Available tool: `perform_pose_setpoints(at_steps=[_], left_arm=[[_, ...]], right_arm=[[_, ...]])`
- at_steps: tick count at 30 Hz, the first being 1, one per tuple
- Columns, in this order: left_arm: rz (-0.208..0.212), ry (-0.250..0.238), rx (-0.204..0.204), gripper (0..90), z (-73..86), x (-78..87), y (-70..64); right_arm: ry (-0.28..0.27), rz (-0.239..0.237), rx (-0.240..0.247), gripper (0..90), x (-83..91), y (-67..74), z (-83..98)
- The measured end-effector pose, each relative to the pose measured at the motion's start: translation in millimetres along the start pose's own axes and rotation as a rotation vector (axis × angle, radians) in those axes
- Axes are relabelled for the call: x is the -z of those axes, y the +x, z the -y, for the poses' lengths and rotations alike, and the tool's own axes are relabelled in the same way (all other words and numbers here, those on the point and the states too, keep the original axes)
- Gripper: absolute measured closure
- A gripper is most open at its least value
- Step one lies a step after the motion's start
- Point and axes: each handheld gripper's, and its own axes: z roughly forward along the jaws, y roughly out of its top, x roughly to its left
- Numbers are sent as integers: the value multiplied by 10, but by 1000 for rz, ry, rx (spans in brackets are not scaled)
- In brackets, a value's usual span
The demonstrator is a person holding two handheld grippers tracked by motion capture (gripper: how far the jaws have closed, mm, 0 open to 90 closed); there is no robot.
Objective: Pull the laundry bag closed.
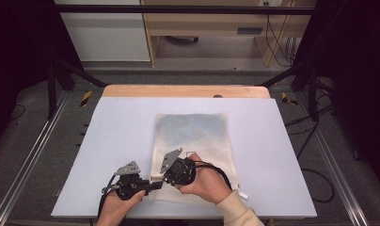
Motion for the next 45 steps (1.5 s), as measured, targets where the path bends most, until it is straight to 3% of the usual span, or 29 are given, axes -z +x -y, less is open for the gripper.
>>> perform_pose_setpoints(at_steps=[45], left_arm=[[18, -16, 7, 842, -4, -3, -13]], right_arm=[[-1, -4, -18, 821, 62, -39, 78]])
